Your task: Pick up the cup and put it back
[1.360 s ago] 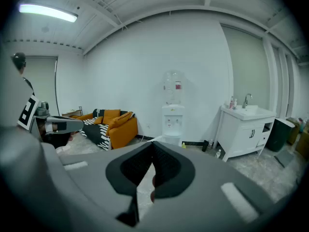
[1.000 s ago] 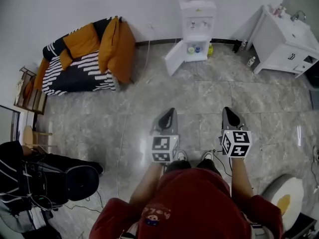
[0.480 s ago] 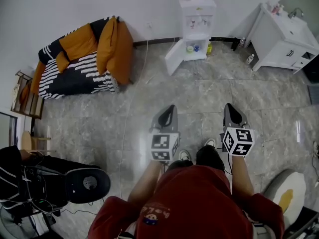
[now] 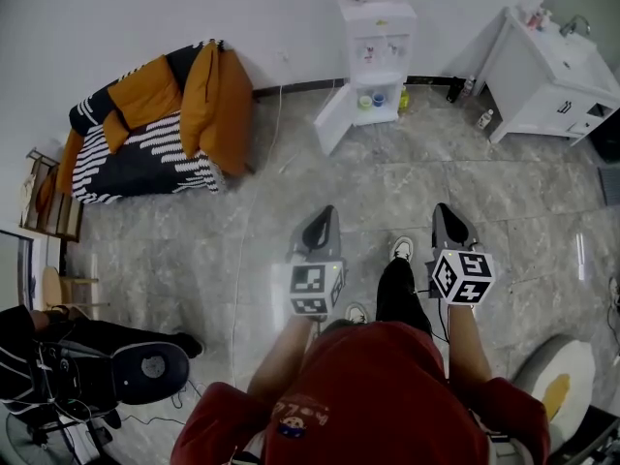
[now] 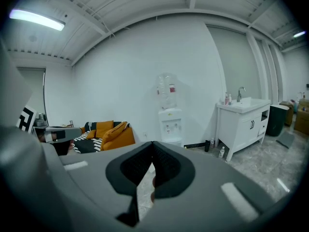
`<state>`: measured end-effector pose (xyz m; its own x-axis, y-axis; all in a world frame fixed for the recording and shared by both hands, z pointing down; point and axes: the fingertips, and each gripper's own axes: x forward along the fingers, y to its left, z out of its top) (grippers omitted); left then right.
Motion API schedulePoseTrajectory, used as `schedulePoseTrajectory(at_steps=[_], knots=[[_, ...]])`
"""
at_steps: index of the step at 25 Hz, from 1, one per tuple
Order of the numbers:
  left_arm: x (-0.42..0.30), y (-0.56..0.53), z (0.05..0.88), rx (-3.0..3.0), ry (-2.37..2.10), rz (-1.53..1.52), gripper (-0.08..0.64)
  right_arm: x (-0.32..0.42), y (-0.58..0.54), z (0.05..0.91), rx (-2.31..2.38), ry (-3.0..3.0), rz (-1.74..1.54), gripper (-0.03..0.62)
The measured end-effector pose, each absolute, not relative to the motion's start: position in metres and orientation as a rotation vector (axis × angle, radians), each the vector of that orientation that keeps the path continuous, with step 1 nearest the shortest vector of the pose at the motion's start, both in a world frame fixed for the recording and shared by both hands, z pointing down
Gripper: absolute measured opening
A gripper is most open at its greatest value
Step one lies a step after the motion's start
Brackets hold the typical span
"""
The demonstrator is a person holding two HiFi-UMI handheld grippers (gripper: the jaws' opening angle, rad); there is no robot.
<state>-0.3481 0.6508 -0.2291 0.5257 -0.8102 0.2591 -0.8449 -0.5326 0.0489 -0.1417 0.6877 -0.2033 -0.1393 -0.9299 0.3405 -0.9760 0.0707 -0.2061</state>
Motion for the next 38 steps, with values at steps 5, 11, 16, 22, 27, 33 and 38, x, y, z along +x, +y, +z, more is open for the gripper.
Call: schedulePoseTrajectory(at_steps=[5, 11, 16, 22, 27, 33, 38], knots=[[-0.316, 0.604, -0.231, 2.602, -1.426, 0.318, -0.001, -0.108, 0.642, -0.199, 1.998, -2.202, 0.607, -0.002], [-0.258, 0.535, -0.236, 2.587, -1.454, 0.329, 0.0, -0.049, 0.574, -0.196, 1.988, -2.207, 0.65, -0.002], [-0.208, 0.486, -0.239, 2.573, -1.489, 0.341, -0.001, 0.002, 0.523, -0.197, 1.981, -2.225, 0.66, -0.002], [-0.142, 0.438, -0.241, 2.585, -1.493, 0.365, -0.001, 0.068, 0.474, -0.193, 1.994, -2.236, 0.681, -0.002], [-0.105, 0.409, -0.246, 2.595, -1.517, 0.359, 0.0, 0.101, 0.446, -0.187, 1.971, -2.254, 0.689, -0.002], [-0.079, 0.382, -0.25, 2.589, -1.522, 0.351, -0.001, 0.128, 0.417, -0.198, 1.961, -2.269, 0.663, -0.002], [-0.074, 0.368, -0.246, 2.579, -1.539, 0.364, 0.0, 0.136, 0.402, -0.193, 1.952, -2.266, 0.68, -0.002]])
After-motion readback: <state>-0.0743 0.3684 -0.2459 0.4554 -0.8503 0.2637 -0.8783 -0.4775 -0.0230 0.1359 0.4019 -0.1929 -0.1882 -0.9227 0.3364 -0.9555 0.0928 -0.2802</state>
